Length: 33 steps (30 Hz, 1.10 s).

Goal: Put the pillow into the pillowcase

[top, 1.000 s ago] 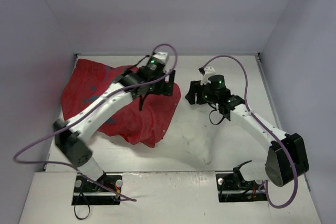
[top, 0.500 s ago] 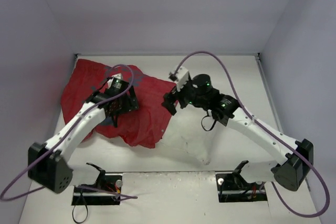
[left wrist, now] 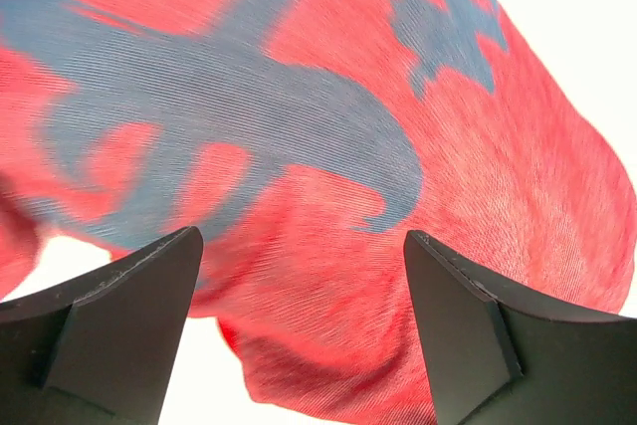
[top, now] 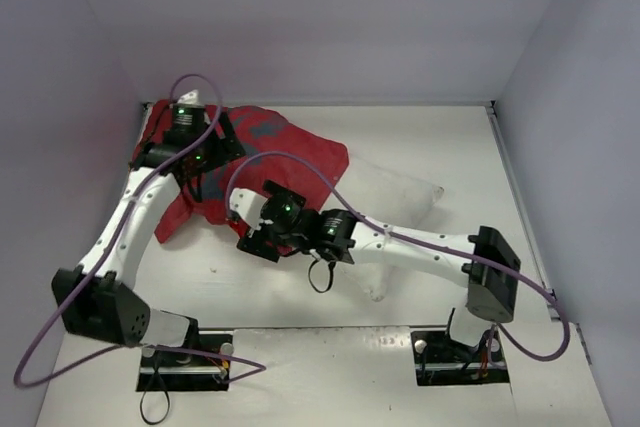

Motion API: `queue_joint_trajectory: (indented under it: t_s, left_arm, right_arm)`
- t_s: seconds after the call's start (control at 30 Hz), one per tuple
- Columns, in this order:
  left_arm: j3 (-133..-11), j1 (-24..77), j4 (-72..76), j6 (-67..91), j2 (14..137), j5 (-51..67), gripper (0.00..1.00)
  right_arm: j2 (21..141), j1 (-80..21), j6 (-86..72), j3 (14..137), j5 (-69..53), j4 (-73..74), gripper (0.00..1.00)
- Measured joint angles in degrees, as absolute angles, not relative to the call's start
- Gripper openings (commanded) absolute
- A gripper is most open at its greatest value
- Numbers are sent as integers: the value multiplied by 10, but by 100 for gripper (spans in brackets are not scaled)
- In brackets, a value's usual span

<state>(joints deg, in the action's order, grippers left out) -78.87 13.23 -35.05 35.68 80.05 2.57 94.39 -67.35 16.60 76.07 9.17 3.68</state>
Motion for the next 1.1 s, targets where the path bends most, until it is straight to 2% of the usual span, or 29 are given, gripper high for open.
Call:
queue_joint_trajectory:
  t_s: [0.27, 0.53, 0.57, 0.6, 0.67, 0.7, 0.8, 0.9, 1.1]
  left_arm:
    - [-726, 25, -404, 344, 632, -10, 78]
    - [-704, 14, -457, 321, 551, -31, 78]
    - [-704, 14, -461, 318, 544, -31, 78]
    - [-704, 14, -465, 316, 538, -31, 78]
    - [-704, 14, -471, 313, 528, -30, 78]
    - [-704, 14, -474, 310, 524, -30, 78]
    - [-705, 14, -481, 300, 513, -30, 78]
    - [-734, 14, -498, 288, 517, -30, 78]
    - [-936, 14, -509, 256, 563, -4, 78]
  right_arm:
    - [1061, -702, 204, 809, 229, -14, 100]
    - [1208, -724, 220, 849, 409, -42, 100]
    - [1223, -724, 221, 856, 428, -45, 96]
    - [1235, -724, 222, 862, 444, -47, 74]
    - [1245, -722, 228, 871, 466, -48, 39]
    - [1246, -719, 232, 875, 472, -48, 0]
    - [1244, -712, 238, 900, 478, -47, 0]
    - [1227, -710, 235, 935, 417, 1, 0]
    - [1123, -702, 161, 1097, 211, 144, 0]
